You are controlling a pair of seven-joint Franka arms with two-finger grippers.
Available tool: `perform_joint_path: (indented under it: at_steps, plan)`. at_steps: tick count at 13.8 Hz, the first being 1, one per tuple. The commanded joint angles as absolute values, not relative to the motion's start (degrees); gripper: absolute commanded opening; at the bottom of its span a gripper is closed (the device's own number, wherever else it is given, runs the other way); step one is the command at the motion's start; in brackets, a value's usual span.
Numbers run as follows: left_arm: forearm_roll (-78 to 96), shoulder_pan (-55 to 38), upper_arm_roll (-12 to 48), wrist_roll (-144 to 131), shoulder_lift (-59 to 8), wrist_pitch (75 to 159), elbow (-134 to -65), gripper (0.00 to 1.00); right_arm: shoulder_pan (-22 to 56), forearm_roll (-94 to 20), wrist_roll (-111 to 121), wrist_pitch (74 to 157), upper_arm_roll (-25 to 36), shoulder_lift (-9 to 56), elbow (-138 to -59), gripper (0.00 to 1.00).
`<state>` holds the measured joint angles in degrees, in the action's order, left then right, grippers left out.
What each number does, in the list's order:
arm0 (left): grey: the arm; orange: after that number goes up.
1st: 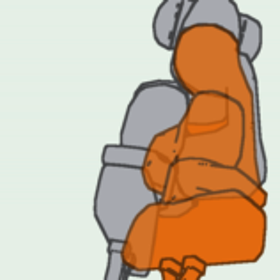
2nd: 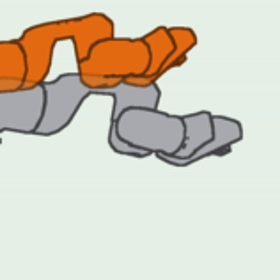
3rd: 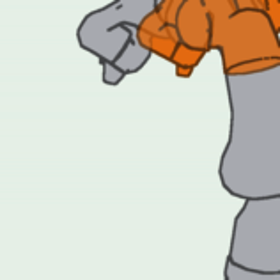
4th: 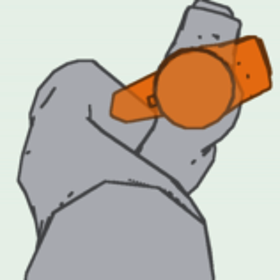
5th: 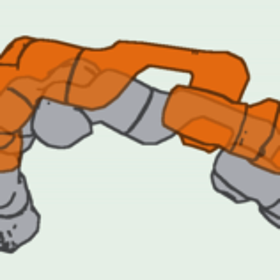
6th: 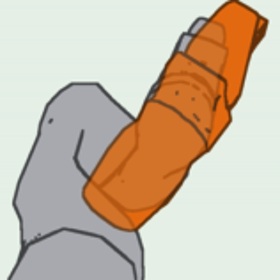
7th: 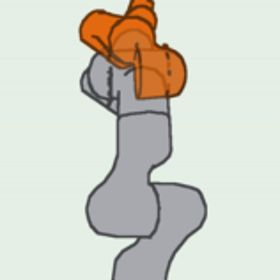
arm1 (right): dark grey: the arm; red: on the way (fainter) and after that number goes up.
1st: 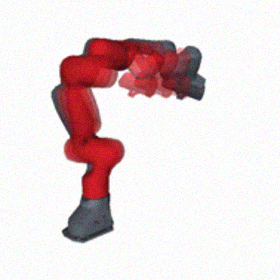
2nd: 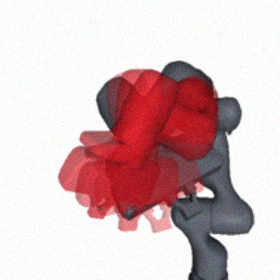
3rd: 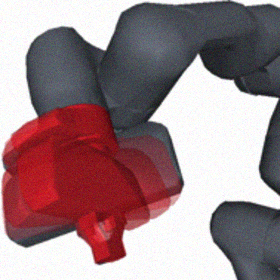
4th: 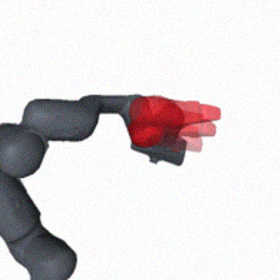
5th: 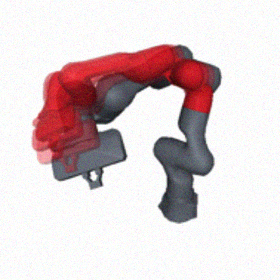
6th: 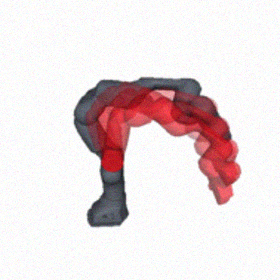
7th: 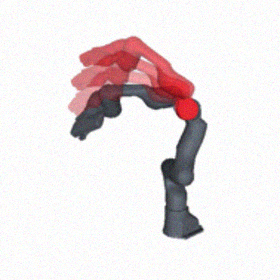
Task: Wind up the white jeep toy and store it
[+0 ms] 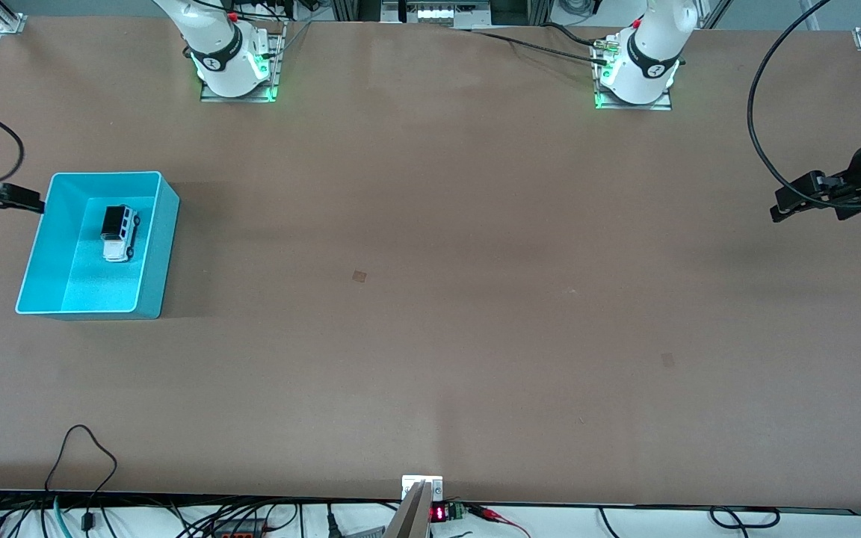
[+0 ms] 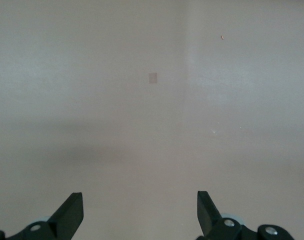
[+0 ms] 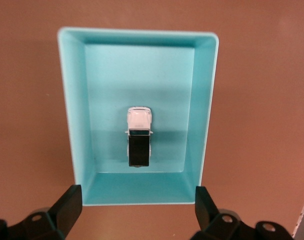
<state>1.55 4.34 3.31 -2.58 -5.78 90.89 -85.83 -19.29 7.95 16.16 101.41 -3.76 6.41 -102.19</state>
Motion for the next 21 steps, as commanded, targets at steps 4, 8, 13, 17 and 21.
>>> perform_joint_path:
  at_steps: [4,8,13,17,21]
  plan:
    - [2.02,4.66,3.52,-1.23,-4.75,90.97,-86.48,1.0,-14.08,6.86,16.08,93.13,-2.81,0.36,-95.91,1.0]
    - [2.11,4.66,3.43,-1.23,-4.75,90.88,-86.13,1.0,-1.7,3.35,14.68,86.22,5.07,0.79,-92.37,1.0]
    - [2.11,4.66,3.52,-1.23,-4.75,90.7,-86.13,1.0,0.7,3.16,14.85,85.61,6.86,2.01,-90.62,1.0]
    - [2.02,4.66,3.43,-1.23,-4.66,90.7,-86.13,1.0,1.06,3.25,14.68,85.61,5.37,2.81,-90.09,1.0]
    - [2.02,4.66,3.52,-1.23,-4.66,90.7,-86.13,1.0,2.63,3.43,11.27,85.17,4.75,2.81,-90.18,1.0]
